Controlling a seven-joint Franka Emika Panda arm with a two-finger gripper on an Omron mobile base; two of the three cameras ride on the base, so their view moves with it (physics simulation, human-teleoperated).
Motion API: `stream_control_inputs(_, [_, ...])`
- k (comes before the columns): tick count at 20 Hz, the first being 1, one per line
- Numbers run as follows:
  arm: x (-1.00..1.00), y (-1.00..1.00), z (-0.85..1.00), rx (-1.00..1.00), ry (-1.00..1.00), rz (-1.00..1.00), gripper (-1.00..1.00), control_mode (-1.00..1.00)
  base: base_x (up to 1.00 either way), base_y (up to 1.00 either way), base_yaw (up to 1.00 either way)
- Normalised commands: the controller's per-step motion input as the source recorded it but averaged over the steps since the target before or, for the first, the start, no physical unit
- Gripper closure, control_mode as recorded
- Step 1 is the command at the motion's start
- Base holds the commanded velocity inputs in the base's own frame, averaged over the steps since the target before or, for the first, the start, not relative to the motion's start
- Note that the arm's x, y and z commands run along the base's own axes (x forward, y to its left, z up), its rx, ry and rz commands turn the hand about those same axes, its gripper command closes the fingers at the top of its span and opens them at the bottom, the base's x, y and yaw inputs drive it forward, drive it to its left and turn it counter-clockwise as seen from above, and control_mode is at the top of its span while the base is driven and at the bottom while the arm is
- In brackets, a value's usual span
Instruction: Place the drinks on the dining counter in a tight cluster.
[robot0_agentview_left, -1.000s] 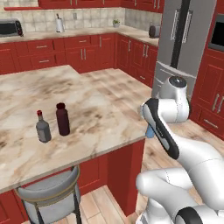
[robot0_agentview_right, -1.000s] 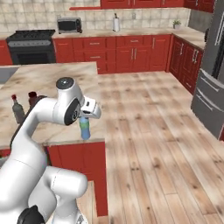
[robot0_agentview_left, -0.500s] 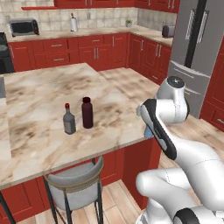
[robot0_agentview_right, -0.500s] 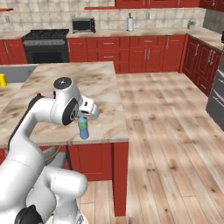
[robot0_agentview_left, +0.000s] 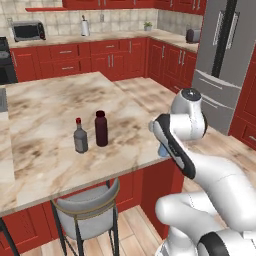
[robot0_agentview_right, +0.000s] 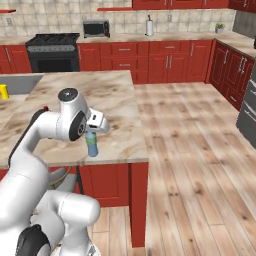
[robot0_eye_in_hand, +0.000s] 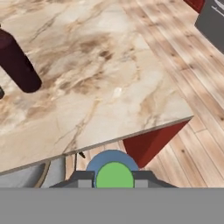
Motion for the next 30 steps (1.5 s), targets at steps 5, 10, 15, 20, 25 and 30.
stream_control_inputs(5, [0.87, 0.43, 0.0, -0.01, 0.11, 0.0, 1.0, -1.0, 0.0, 0.0, 0.0])
stream_control_inputs(10, [0.56, 0.05, 0.0, -0.02, 0.06, 0.0, 1.0, -1.0, 0.0, 0.0, 0.0])
stream_control_inputs(15, [0.35, 0.09, 0.0, 0.0, 0.0, 0.0, 1.0, -1.0, 0.0, 0.0, 0.0])
stream_control_inputs(20, [0.5, 0.22, 0.0, 0.0, 0.0, 0.0, 1.0, -1.0, 0.0, 0.0, 0.0])
stream_control_inputs(25, [0.45, 0.23, 0.0, 0.0, 0.0, 0.02, 1.0, -1.0, 0.0, 0.0, 0.0])
stream_control_inputs(30, [0.21, 0.27, 0.0, 0.0, -0.01, 0.03, 1.0, -1.0, 0.0, 0.0, 0.0])
